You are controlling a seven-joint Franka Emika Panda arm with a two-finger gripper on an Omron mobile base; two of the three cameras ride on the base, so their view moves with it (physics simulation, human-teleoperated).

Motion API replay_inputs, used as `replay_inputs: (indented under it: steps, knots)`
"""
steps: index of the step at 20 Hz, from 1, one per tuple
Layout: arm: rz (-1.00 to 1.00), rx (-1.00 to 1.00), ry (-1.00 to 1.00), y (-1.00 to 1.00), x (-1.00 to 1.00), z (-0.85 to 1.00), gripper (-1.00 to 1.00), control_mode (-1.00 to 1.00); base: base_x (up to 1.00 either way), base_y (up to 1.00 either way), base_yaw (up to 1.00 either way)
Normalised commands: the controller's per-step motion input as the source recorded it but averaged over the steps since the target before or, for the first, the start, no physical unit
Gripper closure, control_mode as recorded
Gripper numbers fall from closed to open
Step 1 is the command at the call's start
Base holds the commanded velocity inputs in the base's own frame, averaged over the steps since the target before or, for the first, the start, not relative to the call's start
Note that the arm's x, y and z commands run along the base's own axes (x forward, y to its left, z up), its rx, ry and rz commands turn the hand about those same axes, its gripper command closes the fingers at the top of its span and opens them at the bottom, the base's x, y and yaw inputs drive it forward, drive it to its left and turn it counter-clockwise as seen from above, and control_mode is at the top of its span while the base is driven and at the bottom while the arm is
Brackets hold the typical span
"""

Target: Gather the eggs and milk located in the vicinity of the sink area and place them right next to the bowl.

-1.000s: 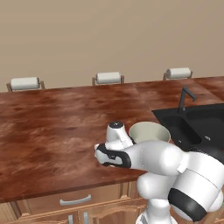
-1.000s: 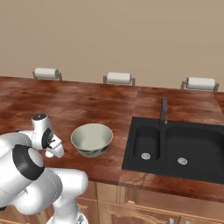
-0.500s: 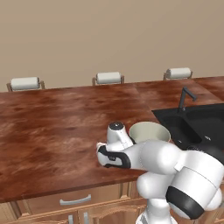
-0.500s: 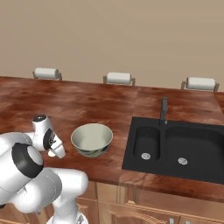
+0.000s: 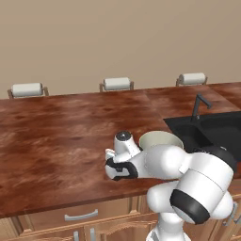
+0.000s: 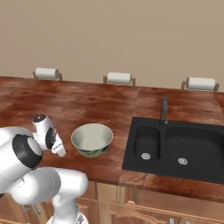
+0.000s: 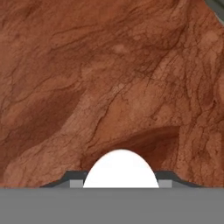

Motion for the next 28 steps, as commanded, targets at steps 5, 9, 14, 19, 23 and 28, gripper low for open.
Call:
replay_inputs:
  steps: [5,9,14,19,23,28]
  knots:
    - [-0.15,-0.01,-0.06,-0.32,0.23,-0.15,1.00,-1.00,0.00,0.00,0.00]
    - [-0.13,0.00,-0.03,-0.42,0.08,-0.08,1.00,-1.00,0.00,0.00,0.00]
    - [-0.08,0.00,-0.04,-0.34,0.00,0.00,1.00,-1.00,0.00,0.00,0.00]
    - [-0.07,0.00,-0.01,-0.29,0.00,0.00,1.00,-1.00,0.00,0.00,0.00]
    - [-0.05,0.00,-0.02,-0.10,0.02,-0.01,1.00,-1.00,0.00,0.00,0.00]
    - [-0.08,0.00,-0.04,-0.14,0.05,-0.05,1.00,-1.00,0.00,0.00,0.00]
